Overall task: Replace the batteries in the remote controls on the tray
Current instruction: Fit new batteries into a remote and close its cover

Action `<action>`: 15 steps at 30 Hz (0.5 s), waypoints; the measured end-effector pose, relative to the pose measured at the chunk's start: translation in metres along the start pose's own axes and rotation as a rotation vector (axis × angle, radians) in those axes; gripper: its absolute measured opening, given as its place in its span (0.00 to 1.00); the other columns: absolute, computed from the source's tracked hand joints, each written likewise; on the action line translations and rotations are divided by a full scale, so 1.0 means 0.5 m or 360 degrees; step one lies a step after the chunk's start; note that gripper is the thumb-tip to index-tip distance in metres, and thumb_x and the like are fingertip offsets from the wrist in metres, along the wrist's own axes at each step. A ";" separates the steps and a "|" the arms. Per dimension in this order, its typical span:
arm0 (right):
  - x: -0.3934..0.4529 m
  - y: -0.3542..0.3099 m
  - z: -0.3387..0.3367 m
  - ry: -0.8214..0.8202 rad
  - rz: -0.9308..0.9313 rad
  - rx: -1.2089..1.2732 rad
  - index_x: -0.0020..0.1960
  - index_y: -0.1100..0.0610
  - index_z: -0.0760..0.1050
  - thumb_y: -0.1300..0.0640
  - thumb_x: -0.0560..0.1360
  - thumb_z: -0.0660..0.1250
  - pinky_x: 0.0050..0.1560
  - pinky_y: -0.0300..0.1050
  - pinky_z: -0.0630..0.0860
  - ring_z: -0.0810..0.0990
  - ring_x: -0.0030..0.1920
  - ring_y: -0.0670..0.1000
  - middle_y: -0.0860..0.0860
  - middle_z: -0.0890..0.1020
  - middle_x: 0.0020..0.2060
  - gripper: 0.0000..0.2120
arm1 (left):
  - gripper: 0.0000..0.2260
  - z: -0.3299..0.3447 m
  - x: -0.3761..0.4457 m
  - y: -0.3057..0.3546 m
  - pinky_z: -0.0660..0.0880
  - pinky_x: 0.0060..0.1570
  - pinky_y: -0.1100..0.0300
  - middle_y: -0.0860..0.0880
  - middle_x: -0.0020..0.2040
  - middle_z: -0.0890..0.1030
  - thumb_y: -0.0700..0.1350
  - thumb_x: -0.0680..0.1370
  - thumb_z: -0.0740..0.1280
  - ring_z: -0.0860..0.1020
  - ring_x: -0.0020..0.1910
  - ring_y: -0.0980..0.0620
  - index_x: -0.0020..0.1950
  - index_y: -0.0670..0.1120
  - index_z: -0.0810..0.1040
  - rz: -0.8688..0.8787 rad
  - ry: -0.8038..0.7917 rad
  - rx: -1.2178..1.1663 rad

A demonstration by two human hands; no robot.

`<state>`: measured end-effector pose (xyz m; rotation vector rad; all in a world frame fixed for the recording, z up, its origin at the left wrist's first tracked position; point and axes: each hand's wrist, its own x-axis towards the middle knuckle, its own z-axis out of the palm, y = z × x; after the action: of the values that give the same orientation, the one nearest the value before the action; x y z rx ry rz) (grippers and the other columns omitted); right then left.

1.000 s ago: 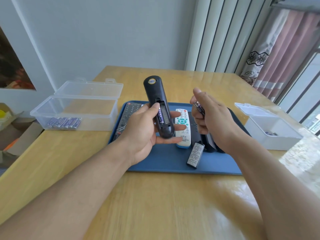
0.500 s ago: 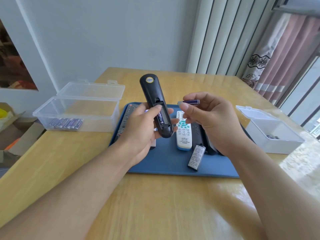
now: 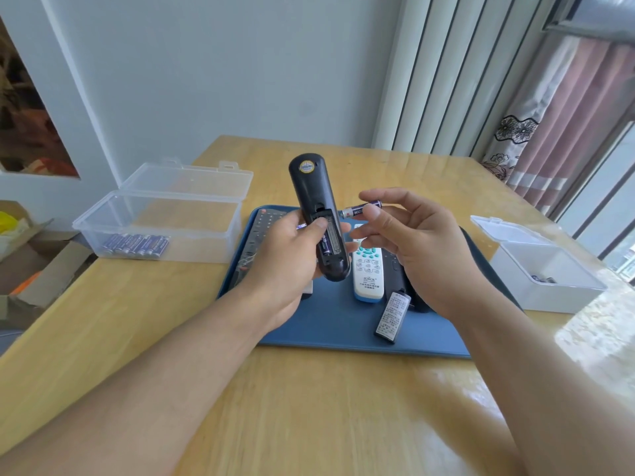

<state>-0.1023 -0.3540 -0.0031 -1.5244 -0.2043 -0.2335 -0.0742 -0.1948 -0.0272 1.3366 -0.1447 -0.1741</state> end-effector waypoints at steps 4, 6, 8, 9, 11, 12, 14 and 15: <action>0.003 0.004 -0.001 0.0087 0.0035 -0.0087 0.51 0.60 0.81 0.55 0.72 0.73 0.46 0.43 0.81 0.85 0.42 0.55 0.60 0.87 0.43 0.11 | 0.10 -0.002 0.000 0.003 0.81 0.56 0.40 0.44 0.51 0.87 0.40 0.85 0.60 0.86 0.50 0.41 0.63 0.41 0.77 0.0004 0.0036 -0.0077; 0.003 0.007 -0.004 0.0102 0.0046 -0.0154 0.51 0.61 0.82 0.57 0.73 0.75 0.46 0.41 0.81 0.85 0.41 0.50 0.54 0.87 0.41 0.09 | 0.10 -0.003 0.000 0.005 0.82 0.55 0.43 0.44 0.52 0.87 0.40 0.85 0.61 0.86 0.51 0.41 0.63 0.41 0.78 0.0010 0.0030 -0.0075; 0.001 0.008 -0.004 0.0116 0.0049 -0.0212 0.51 0.61 0.82 0.58 0.72 0.76 0.46 0.39 0.80 0.84 0.40 0.46 0.50 0.88 0.40 0.11 | 0.10 -0.003 -0.001 0.006 0.82 0.52 0.48 0.44 0.53 0.87 0.40 0.85 0.60 0.86 0.50 0.42 0.63 0.42 0.78 0.0020 0.0018 -0.0057; 0.000 0.008 -0.004 0.0126 0.0052 -0.0222 0.52 0.62 0.82 0.58 0.71 0.76 0.45 0.38 0.80 0.84 0.40 0.46 0.50 0.88 0.40 0.12 | 0.10 -0.003 -0.002 0.007 0.82 0.50 0.50 0.45 0.53 0.87 0.40 0.85 0.60 0.86 0.50 0.43 0.63 0.43 0.78 0.0023 0.0015 -0.0047; -0.001 0.007 -0.003 0.0147 0.0051 -0.0207 0.51 0.61 0.82 0.58 0.70 0.77 0.45 0.37 0.80 0.84 0.40 0.46 0.51 0.88 0.41 0.12 | 0.10 -0.003 -0.002 0.007 0.82 0.47 0.53 0.45 0.53 0.87 0.41 0.85 0.60 0.86 0.50 0.44 0.64 0.43 0.77 0.0027 0.0012 -0.0032; 0.000 0.006 -0.002 0.0151 0.0048 -0.0180 0.50 0.61 0.82 0.59 0.71 0.76 0.45 0.37 0.80 0.85 0.41 0.47 0.51 0.88 0.41 0.10 | 0.10 -0.003 -0.002 0.007 0.82 0.46 0.53 0.45 0.53 0.87 0.41 0.85 0.60 0.86 0.51 0.43 0.64 0.43 0.77 0.0025 0.0012 -0.0037; 0.001 0.003 -0.001 0.0136 0.0040 -0.0041 0.49 0.59 0.81 0.60 0.73 0.74 0.48 0.40 0.81 0.86 0.46 0.50 0.53 0.88 0.44 0.06 | 0.10 -0.005 -0.001 0.008 0.82 0.46 0.53 0.45 0.53 0.87 0.41 0.85 0.60 0.86 0.51 0.43 0.64 0.43 0.78 0.0018 0.0012 -0.0056; 0.002 0.003 0.000 0.0125 0.0039 0.0045 0.50 0.60 0.80 0.61 0.75 0.72 0.50 0.42 0.82 0.87 0.48 0.53 0.55 0.88 0.46 0.05 | 0.10 -0.007 0.000 0.008 0.82 0.46 0.52 0.46 0.53 0.87 0.41 0.85 0.60 0.86 0.51 0.44 0.64 0.44 0.78 0.0012 0.0014 -0.0069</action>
<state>-0.1010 -0.3541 -0.0042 -1.4857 -0.1264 -0.2695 -0.0735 -0.1905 -0.0243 1.2934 -0.1379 -0.1645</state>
